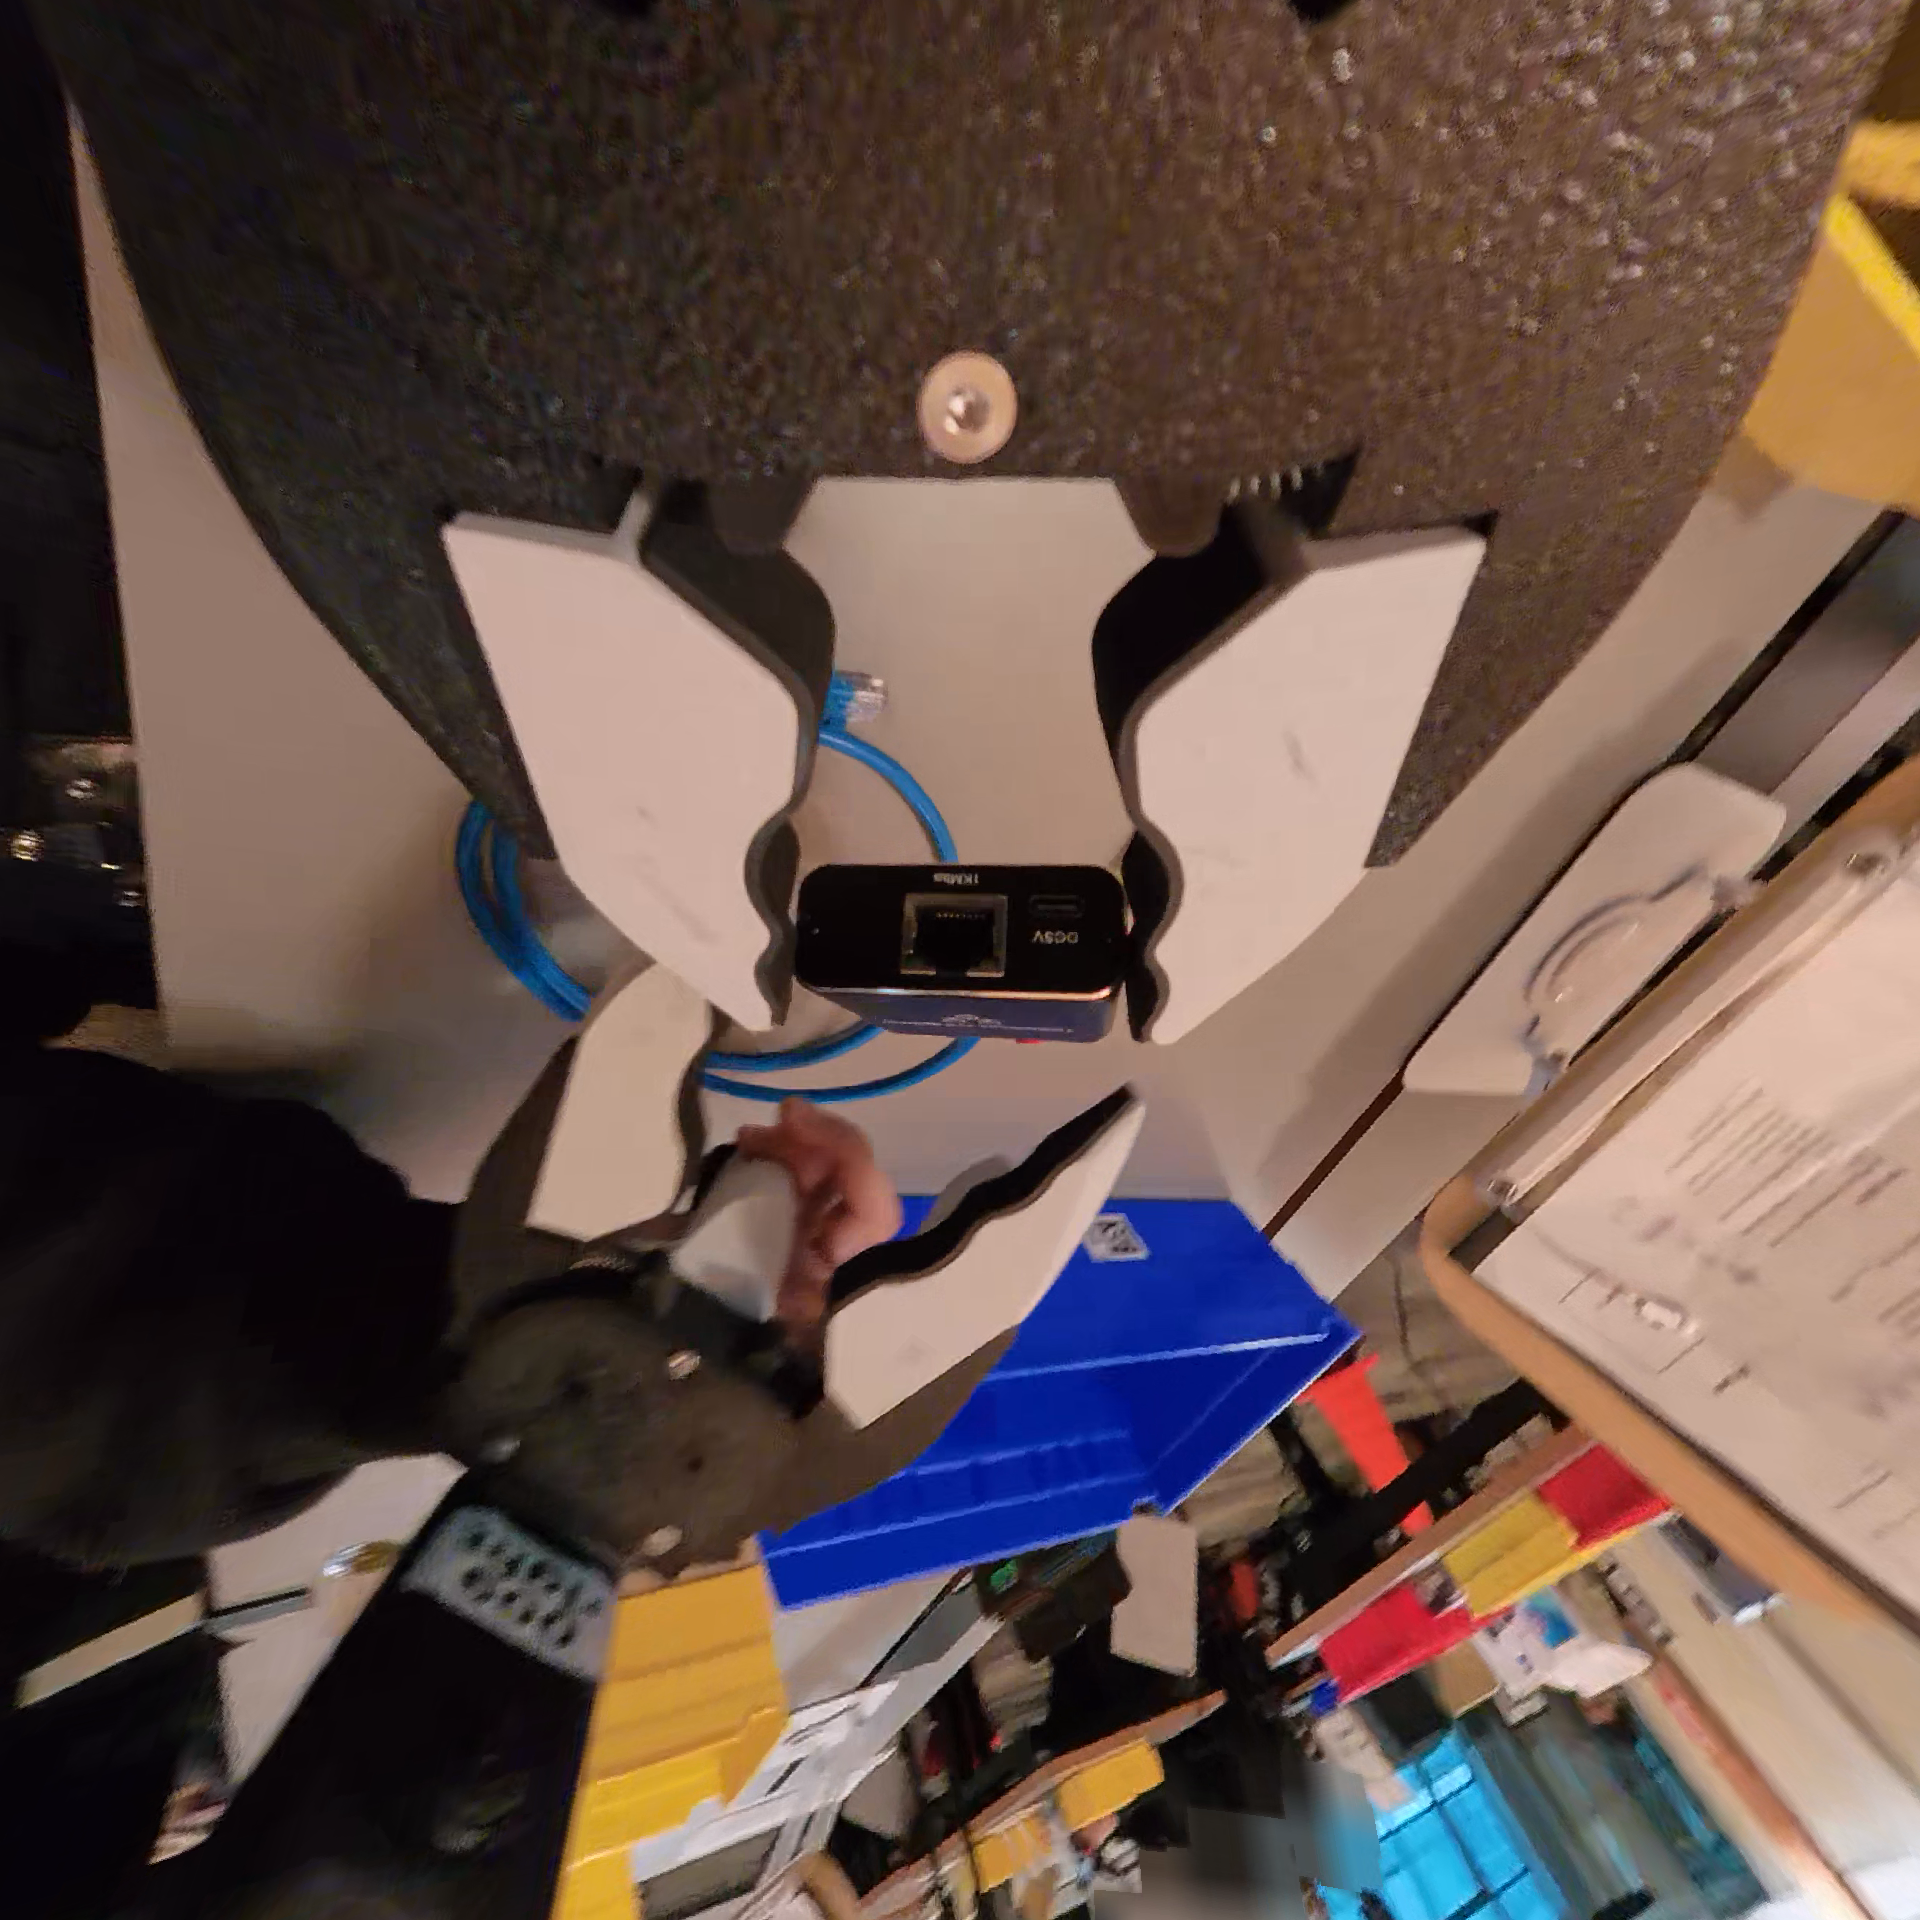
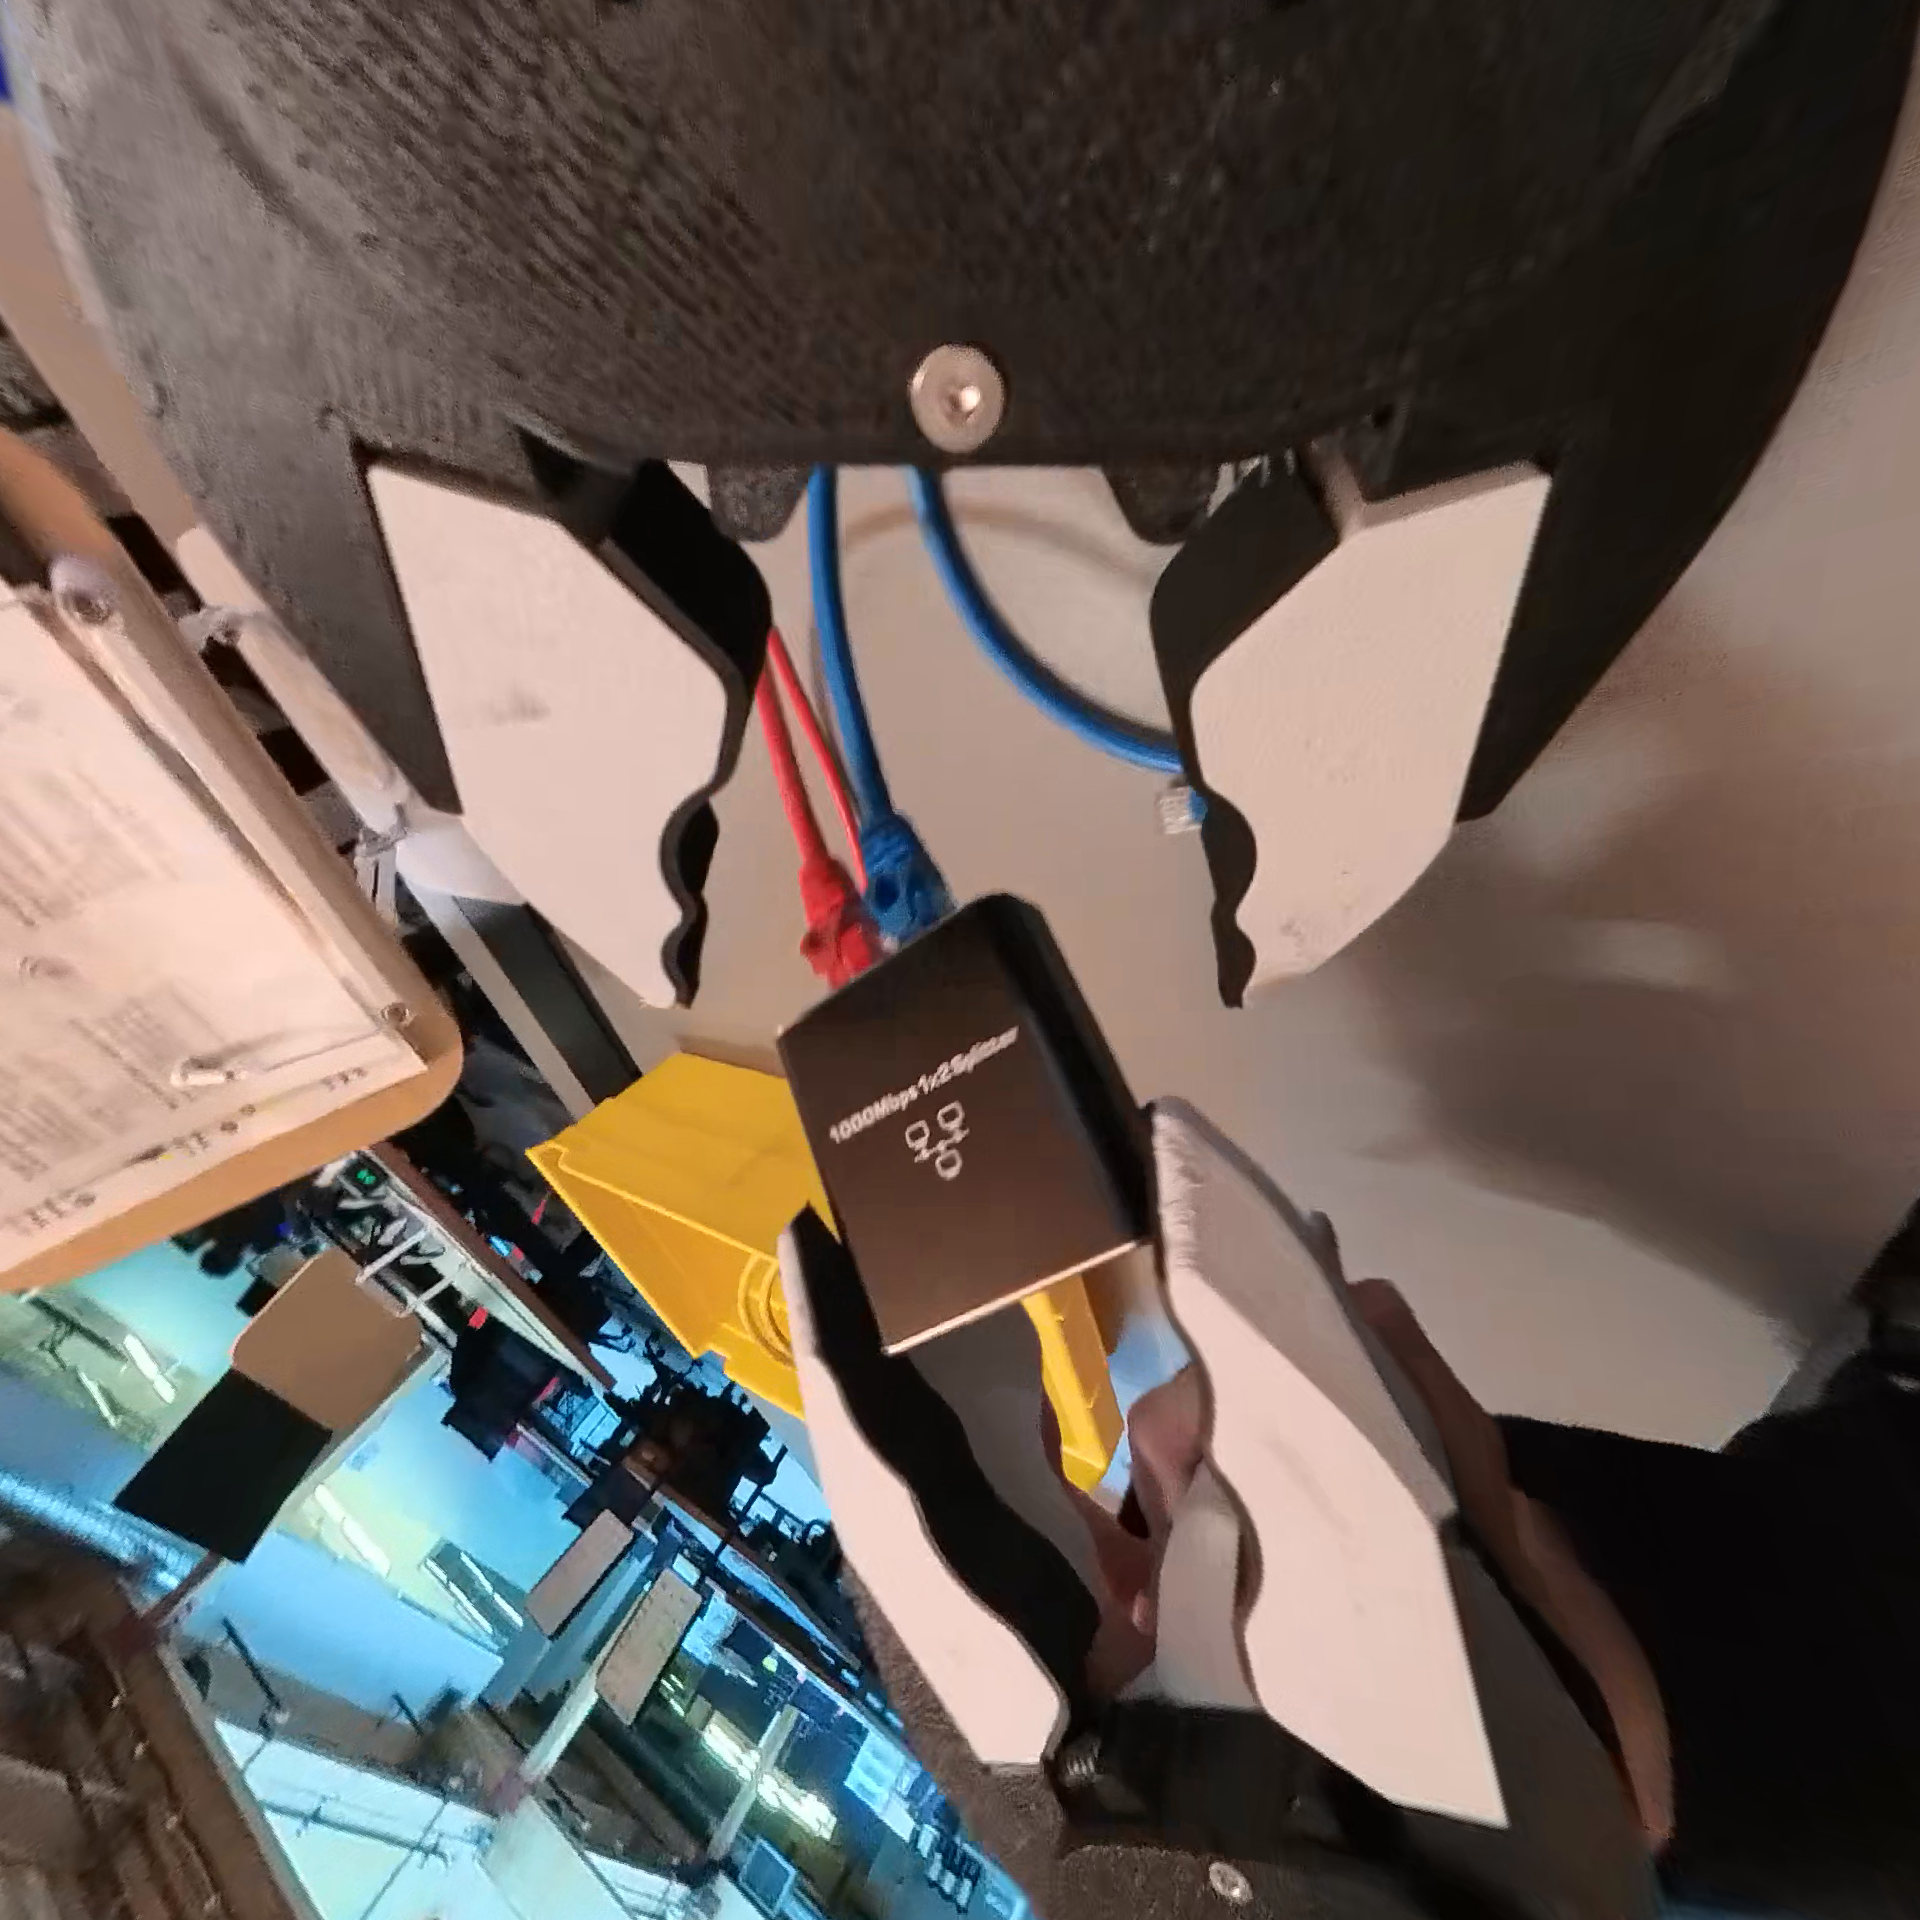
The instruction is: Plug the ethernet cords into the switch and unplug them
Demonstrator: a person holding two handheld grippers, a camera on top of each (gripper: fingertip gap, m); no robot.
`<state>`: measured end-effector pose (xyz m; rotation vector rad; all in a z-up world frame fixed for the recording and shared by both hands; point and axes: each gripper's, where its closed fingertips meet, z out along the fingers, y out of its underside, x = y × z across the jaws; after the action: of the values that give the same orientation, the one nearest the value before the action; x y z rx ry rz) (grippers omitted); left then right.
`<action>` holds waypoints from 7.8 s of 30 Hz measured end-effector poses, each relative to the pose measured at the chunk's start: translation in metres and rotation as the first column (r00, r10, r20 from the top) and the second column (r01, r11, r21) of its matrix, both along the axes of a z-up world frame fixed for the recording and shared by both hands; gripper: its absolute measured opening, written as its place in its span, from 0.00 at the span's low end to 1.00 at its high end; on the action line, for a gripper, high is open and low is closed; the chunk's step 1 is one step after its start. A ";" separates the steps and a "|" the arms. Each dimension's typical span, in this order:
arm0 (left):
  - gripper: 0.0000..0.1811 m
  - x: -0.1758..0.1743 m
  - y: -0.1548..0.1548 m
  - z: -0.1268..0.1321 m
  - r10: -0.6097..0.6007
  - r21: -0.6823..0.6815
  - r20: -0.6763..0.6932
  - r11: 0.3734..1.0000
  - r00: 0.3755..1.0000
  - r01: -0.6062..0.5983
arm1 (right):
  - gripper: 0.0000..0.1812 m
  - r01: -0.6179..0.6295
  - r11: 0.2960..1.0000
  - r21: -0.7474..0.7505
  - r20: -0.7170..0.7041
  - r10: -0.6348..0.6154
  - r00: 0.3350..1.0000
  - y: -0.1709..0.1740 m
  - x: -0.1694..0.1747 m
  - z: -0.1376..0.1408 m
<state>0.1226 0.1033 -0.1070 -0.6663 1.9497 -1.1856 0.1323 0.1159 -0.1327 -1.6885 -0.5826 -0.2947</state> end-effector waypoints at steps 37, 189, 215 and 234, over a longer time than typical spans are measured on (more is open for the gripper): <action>0.13 0.006 0.012 0.013 -0.582 -0.985 -0.164 0.062 0.797 -0.158 | 0.46 -0.026 0.979 0.201 0.029 0.020 0.999 -0.053 -0.013 0.093; 0.25 -0.004 0.244 -0.024 0.652 -0.057 -0.283 0.721 0.703 -0.691 | 0.35 -0.015 0.918 0.396 -0.727 0.324 0.605 -0.023 0.026 0.039; 0.03 0.050 0.234 0.069 0.565 -0.128 -0.249 0.786 0.787 -0.605 | 0.35 -0.113 0.816 0.567 -0.583 0.494 0.645 -0.099 0.043 0.072; 0.03 -0.041 0.027 -0.092 -0.234 0.350 -0.357 0.864 0.904 0.362 | 0.35 -0.051 0.785 0.617 -0.543 0.472 0.694 -0.131 0.060 0.078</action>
<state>0.0818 0.1299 -0.1993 -0.3369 2.5424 -0.8312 0.1923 -0.0156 -0.0548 -0.9825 -0.1478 0.3600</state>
